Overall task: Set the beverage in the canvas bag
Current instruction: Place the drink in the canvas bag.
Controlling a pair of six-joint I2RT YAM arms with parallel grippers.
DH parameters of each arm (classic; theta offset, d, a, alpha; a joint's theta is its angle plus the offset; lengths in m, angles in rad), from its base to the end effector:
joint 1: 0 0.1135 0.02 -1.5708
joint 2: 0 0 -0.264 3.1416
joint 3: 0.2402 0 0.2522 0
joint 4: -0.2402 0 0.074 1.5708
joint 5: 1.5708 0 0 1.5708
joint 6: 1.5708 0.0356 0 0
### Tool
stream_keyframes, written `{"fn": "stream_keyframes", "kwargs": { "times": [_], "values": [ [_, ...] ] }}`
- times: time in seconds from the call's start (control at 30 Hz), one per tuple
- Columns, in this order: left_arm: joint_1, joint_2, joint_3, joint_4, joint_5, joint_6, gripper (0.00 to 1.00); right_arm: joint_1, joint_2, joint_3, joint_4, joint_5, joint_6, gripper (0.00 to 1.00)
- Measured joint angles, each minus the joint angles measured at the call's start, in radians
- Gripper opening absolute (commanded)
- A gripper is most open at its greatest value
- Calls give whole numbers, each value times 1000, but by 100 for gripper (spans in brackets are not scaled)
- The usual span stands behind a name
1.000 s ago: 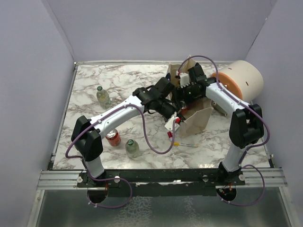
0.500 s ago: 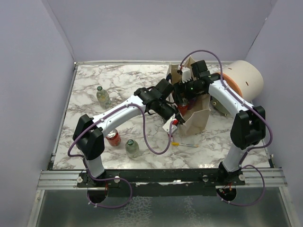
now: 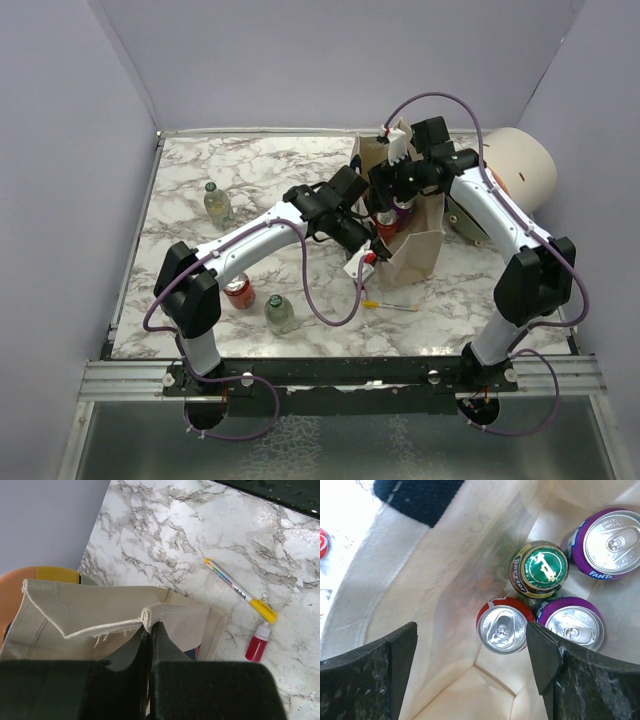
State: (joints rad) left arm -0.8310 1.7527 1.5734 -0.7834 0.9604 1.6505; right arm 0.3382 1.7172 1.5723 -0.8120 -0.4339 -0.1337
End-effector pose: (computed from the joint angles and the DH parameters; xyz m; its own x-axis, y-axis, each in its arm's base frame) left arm 0.2302 -0.2955 0.3110 0.7807 -0.0078 -0.6249 0.4927 -0.6075 0.6230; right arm 0.3448 0.1371 0.3118 -0.6936 -0.3722 -0.6167 -0.6276 0.7325 0.2638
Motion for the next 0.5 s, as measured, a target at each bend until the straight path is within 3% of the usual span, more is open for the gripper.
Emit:
{"fn": "stream_keyframes", "kwargs": {
  "times": [0.2, 0.3, 0.5],
  "values": [
    [0, 0, -2, 49, -5, -56, 12, 0, -49, 0, 5, 2, -15, 87],
    [1, -6, -11, 89, -19, -112, 26, 0, -74, 0, 15, 2, -22, 88],
    [6, -66, -89, 212, -74, -280, 67, 0, -124, 0, 43, 22, -29, 88]
  ]
}}
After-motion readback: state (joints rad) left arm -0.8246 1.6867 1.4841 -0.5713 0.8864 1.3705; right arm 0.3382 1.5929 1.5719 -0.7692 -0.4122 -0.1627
